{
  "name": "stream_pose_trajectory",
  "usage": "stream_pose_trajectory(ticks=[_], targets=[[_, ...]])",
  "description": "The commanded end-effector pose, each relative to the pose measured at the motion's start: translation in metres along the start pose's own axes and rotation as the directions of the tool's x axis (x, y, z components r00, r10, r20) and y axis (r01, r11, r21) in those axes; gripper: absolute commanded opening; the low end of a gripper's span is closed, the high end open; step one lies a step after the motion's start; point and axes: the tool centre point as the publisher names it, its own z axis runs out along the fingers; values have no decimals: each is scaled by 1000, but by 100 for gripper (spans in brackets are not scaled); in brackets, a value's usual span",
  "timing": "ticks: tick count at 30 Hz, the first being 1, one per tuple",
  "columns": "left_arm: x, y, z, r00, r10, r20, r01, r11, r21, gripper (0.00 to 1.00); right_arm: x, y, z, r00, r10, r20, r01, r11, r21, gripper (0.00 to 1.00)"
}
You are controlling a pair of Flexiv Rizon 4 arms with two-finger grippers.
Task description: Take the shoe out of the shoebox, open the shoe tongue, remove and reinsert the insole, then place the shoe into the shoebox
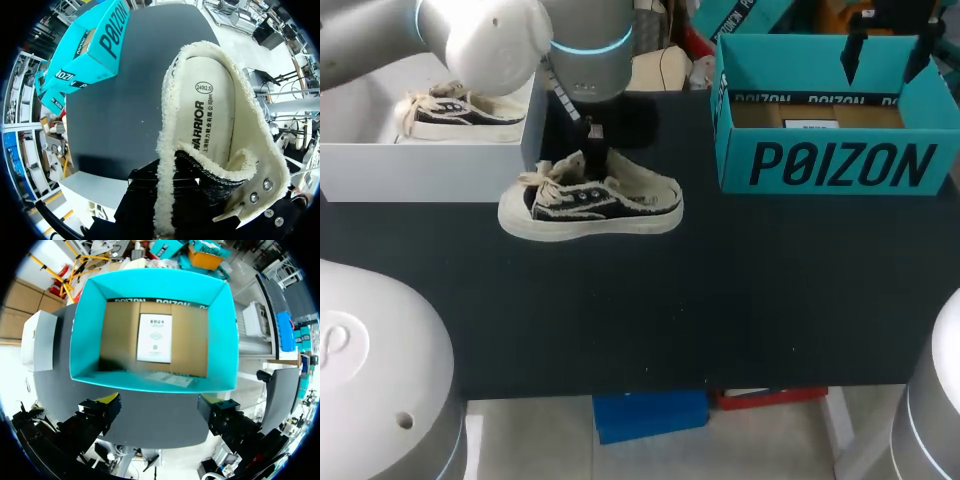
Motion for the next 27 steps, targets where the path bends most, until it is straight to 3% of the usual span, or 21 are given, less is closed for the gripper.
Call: stream_pose_trajectory(ticks=[1, 15, 27], targets=[[-6, -15, 37, 1000, 8, -18, -8, 1000, -8, 0, 0, 0, -1, 1000, 0, 1, 0, 1000, 0, 100], [-2, -25, 119, 995, 86, -41, -87, 996, -25, 0, 0, 0, -1, 1000, 0, 1, 0, 1000, 0, 100], [-7, -31, 152, 993, 97, -63, -98, 995, -18, 0, 0, 0, -1, 1000, 0, 1, 0, 1000, 0, 100]])
